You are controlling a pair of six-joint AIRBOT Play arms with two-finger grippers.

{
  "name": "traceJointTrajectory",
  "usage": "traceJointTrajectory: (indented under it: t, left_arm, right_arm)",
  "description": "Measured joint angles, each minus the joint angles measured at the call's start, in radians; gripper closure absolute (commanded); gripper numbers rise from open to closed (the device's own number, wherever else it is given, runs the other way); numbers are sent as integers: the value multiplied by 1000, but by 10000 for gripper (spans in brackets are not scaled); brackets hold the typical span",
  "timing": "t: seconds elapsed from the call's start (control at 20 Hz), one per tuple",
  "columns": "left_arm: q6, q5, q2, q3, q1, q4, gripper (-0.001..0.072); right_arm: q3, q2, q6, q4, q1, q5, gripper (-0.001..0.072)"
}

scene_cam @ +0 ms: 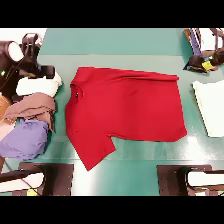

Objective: Fold the shirts.

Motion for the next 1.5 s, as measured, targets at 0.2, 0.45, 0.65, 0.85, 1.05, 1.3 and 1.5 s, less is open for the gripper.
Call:
traceJointTrajectory:
  t: [0.2, 0.45, 0.65, 0.85, 1.05, 1.3, 1.5]
  left_arm:
    - [26, -43, 175, -316, 12, -111, 155]
    - [74, -5, 280, -646, 16, -332, 155]
    - [104, 61, 301, -779, 16, -458, 156]
    - [142, 87, 306, -822, -24, -531, 389]
    - [158, 95, 307, -830, -77, -551, 683]
    - [162, 96, 324, -776, -95, -526, 683]
    - [163, 103, 336, -736, -99, -520, 683]
  right_arm:
    - [-193, 156, -19, 8, -23, 17, 346]
    - [-383, 306, -30, 25, -31, 10, 346]
    - [-475, 390, -34, 33, -31, 4, 346]
    - [-512, 443, -34, 33, -31, 14, 346]
    - [-542, 465, -30, -17, -44, 74, 346]
    - [-745, 502, -17, -41, -185, 129, 135]
    - [-955, 554, -8, -11, -322, 127, 163]
